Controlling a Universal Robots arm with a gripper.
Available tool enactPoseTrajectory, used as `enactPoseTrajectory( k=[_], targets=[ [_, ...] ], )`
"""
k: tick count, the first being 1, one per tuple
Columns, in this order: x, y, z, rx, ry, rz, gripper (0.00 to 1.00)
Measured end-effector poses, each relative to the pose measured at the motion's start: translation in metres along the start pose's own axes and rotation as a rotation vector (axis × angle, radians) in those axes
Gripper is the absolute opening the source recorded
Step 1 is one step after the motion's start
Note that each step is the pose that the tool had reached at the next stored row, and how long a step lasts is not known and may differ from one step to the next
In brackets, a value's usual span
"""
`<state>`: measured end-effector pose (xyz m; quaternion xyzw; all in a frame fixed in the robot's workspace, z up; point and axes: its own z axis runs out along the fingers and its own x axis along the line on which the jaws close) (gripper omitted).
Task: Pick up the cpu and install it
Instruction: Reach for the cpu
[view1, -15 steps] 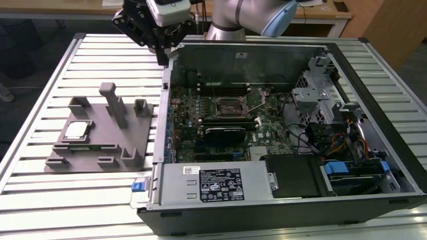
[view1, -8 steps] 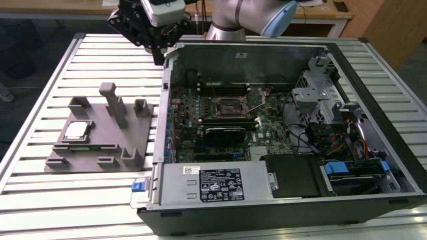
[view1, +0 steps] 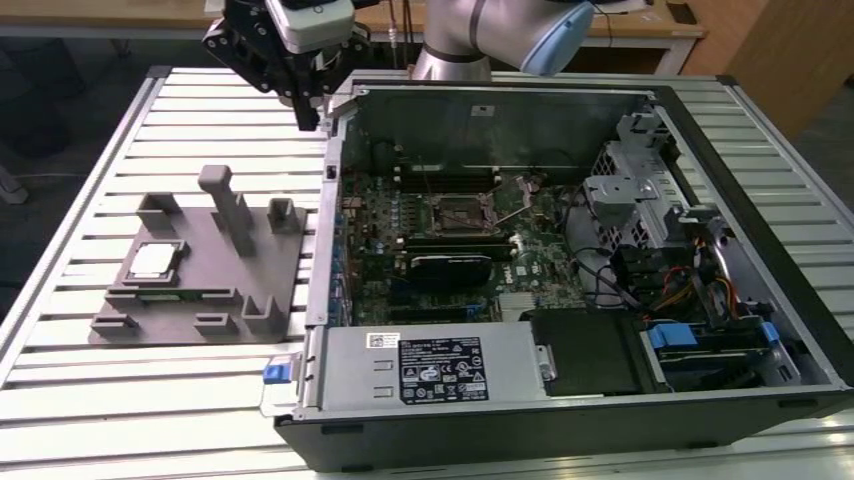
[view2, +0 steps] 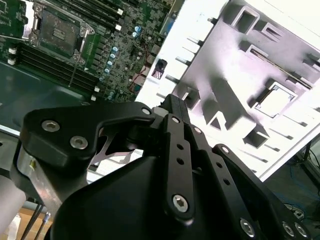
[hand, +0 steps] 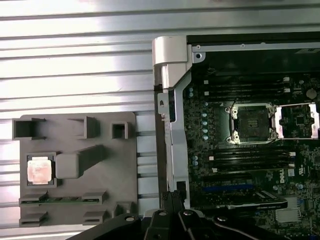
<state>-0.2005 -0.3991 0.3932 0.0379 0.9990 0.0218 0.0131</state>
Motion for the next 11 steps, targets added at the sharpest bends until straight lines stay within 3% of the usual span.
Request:
enactPoseTrajectory(
  k=[11],
  targets=[
    [0.0102,-0.0008,-0.0003,0.0001,0.0001,0.0,0.11]
  ],
)
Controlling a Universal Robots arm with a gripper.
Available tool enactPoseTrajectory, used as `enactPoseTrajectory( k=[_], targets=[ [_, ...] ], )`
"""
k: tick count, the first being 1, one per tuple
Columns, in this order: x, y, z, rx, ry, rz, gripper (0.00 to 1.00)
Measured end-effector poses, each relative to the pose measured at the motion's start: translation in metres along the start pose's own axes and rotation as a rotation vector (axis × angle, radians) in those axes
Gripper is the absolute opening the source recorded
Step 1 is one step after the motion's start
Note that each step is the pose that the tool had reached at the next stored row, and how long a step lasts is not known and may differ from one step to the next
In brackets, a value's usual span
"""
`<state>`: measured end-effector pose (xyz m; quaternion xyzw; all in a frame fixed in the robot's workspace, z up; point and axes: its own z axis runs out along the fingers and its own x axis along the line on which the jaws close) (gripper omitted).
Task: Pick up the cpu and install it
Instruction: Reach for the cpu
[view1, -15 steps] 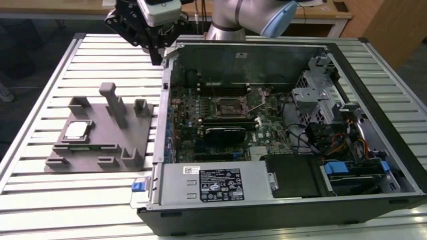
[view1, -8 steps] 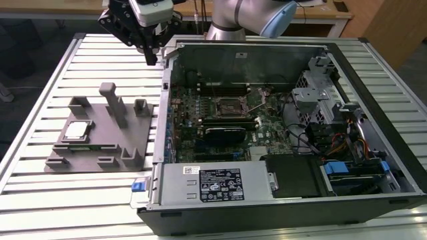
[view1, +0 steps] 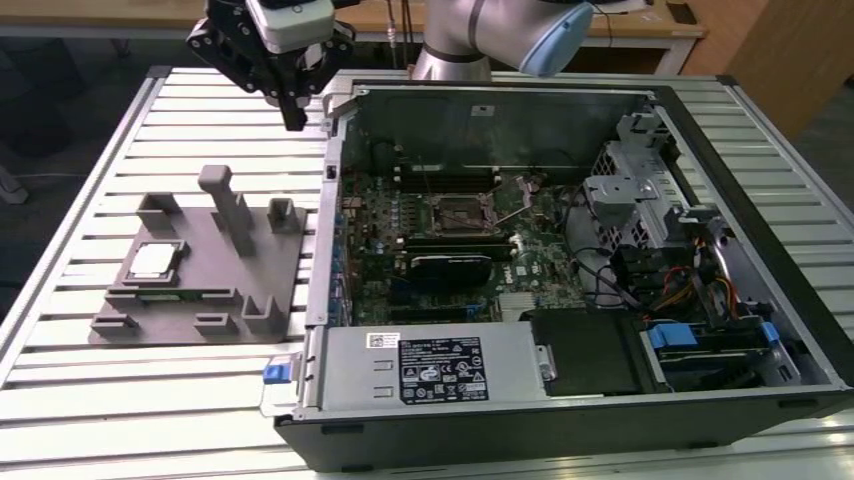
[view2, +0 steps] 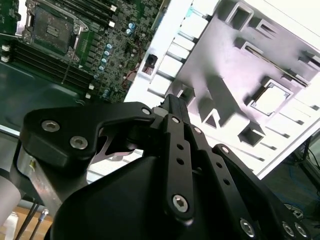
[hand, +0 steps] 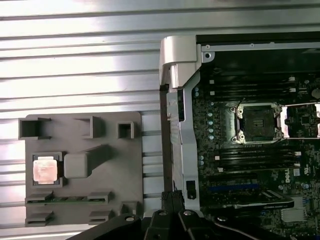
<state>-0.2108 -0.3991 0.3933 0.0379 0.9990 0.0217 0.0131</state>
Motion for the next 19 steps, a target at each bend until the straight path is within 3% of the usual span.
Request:
enactPoseTrajectory(
  k=[19],
  targets=[
    [0.0156,-0.0014,-0.0004,-0.0001,-0.0001,0.0,0.11]
  ],
)
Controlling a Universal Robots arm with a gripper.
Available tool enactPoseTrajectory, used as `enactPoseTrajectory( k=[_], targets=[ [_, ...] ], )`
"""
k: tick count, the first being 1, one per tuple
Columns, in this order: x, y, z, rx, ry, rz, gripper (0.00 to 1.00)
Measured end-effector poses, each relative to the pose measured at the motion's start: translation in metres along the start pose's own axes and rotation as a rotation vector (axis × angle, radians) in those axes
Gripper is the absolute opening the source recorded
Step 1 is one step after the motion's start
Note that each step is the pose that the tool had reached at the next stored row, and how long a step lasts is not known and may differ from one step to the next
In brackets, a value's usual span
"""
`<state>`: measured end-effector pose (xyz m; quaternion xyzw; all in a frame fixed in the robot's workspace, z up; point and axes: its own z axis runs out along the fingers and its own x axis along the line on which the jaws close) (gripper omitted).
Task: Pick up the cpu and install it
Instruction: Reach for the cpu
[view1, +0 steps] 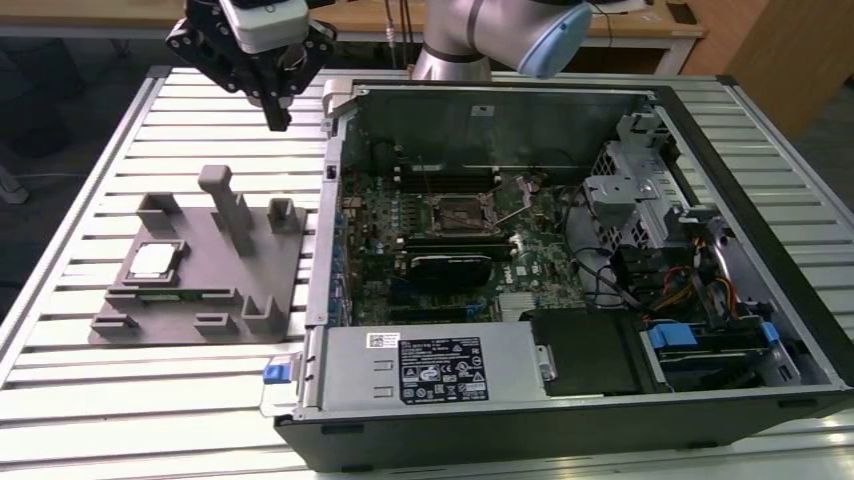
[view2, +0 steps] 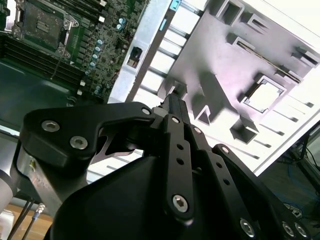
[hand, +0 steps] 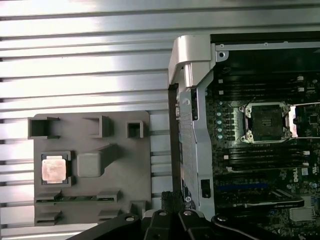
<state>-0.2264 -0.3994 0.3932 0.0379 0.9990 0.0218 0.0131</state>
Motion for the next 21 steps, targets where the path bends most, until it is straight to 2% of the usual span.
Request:
enactPoseTrajectory(
  k=[9,21],
  targets=[
    [0.0064,-0.0006,-0.0002,0.0,0.0,0.0,0.11],
    [0.0104,-0.001,-0.0003,0.0,0.0,0.0,0.11]
  ],
)
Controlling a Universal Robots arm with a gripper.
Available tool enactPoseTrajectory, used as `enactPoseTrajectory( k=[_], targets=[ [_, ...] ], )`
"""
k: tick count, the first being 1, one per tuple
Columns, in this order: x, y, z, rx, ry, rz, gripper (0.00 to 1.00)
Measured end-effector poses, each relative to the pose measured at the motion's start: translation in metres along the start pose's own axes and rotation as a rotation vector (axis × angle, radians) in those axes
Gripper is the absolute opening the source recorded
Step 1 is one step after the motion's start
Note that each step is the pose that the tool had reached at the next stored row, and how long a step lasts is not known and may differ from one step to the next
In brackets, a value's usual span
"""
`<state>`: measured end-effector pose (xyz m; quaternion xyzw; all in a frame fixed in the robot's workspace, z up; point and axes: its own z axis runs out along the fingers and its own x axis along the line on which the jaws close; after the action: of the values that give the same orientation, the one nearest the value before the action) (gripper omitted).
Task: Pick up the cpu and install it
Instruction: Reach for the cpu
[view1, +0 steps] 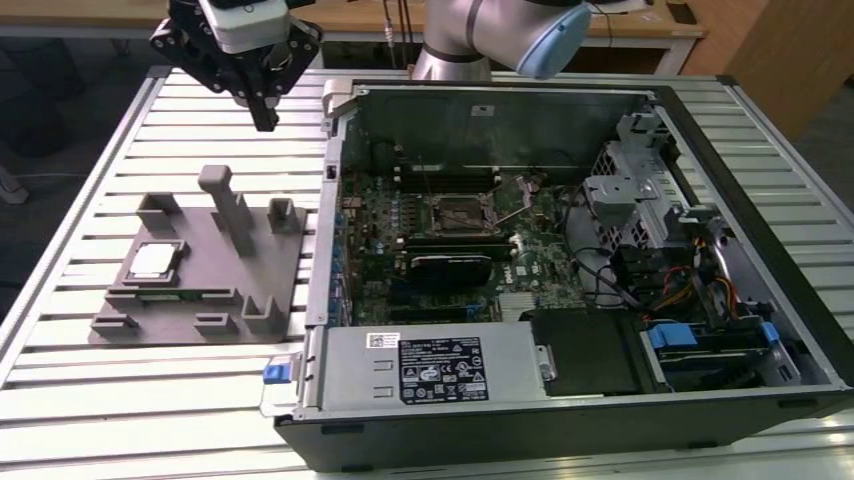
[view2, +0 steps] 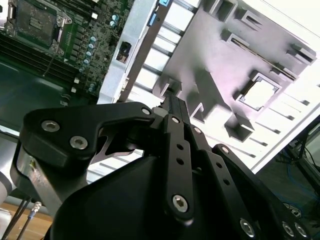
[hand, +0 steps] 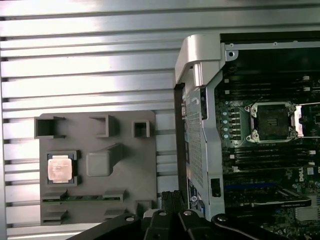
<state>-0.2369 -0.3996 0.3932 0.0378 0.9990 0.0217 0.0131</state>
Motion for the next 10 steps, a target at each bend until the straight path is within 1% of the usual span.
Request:
enactPoseTrajectory(
  k=[10],
  targets=[
    [0.0046,-0.0005,-0.0001,0.0,0.0,0.0,0.11]
  ],
)
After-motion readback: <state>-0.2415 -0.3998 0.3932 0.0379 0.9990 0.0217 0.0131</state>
